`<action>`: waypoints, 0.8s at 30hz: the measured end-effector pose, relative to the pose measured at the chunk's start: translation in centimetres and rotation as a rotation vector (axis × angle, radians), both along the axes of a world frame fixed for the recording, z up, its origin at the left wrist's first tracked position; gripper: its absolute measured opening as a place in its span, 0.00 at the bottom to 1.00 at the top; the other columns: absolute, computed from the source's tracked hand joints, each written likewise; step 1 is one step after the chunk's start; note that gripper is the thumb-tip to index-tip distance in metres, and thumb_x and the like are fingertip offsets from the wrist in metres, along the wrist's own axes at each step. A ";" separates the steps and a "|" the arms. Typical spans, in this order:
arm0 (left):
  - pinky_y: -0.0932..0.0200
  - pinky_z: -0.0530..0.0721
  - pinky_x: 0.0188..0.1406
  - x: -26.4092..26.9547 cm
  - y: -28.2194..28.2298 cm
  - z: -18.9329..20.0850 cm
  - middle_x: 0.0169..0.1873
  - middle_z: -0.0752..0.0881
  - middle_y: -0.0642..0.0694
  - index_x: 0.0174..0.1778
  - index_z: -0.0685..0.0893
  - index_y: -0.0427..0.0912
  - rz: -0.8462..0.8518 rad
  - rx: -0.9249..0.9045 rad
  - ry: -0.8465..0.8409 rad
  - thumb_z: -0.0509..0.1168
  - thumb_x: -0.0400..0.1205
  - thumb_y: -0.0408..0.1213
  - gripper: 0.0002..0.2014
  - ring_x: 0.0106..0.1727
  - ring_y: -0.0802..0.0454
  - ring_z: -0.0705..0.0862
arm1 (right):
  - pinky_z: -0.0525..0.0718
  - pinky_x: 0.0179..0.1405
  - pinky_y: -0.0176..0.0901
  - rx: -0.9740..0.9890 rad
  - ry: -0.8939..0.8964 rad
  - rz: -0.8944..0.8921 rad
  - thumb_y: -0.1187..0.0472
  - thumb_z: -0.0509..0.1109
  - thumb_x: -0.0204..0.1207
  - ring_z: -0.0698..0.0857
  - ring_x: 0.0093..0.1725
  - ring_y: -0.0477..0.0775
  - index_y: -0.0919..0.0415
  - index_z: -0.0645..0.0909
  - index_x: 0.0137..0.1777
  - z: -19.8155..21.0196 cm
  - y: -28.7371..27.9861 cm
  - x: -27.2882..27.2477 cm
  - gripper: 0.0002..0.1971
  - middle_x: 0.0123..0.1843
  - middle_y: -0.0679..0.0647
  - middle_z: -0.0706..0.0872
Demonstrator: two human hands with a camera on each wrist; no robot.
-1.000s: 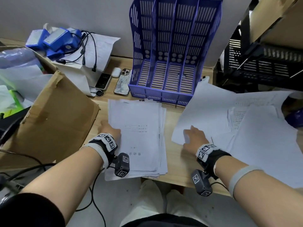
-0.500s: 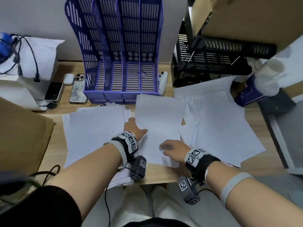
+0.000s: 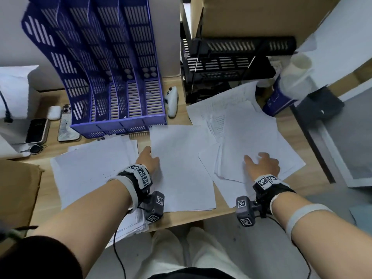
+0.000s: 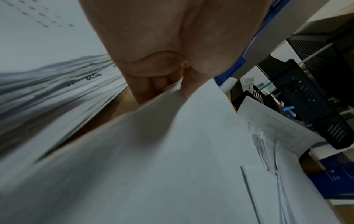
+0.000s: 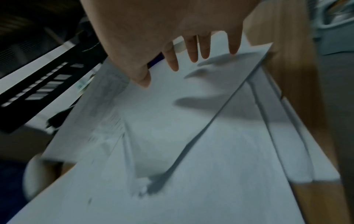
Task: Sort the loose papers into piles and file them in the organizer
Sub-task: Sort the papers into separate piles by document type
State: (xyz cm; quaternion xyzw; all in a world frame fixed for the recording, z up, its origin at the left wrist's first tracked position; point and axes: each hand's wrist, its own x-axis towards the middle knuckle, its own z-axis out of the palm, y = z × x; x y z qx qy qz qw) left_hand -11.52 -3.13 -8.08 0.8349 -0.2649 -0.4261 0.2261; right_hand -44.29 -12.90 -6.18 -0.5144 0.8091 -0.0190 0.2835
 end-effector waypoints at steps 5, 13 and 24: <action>0.46 0.82 0.55 -1.4 -1.7 1.7 0.59 0.80 0.35 0.58 0.73 0.39 0.098 -0.032 -0.276 0.73 0.73 0.32 0.20 0.56 0.34 0.83 | 0.76 0.63 0.60 0.208 0.206 -0.049 0.51 0.68 0.71 0.74 0.69 0.70 0.62 0.62 0.72 -0.6 -0.7 -3.1 0.33 0.69 0.67 0.70; 0.48 0.78 0.71 -11.2 -7.8 1.3 0.71 0.78 0.39 0.79 0.69 0.43 -0.442 0.018 -0.033 0.72 0.78 0.39 0.33 0.70 0.41 0.79 | 0.78 0.45 0.46 0.266 -0.028 -0.022 0.62 0.67 0.74 0.84 0.53 0.65 0.63 0.71 0.60 -1.4 0.0 -6.8 0.16 0.56 0.62 0.83; 0.50 0.83 0.48 -16.7 -10.1 0.8 0.51 0.85 0.40 0.53 0.74 0.41 -0.659 0.146 -0.214 0.74 0.74 0.48 0.21 0.49 0.41 0.85 | 0.86 0.38 0.48 0.528 -0.338 -0.031 0.53 0.65 0.63 0.92 0.39 0.65 0.67 0.83 0.52 -1.5 3.0 -10.3 0.21 0.43 0.66 0.92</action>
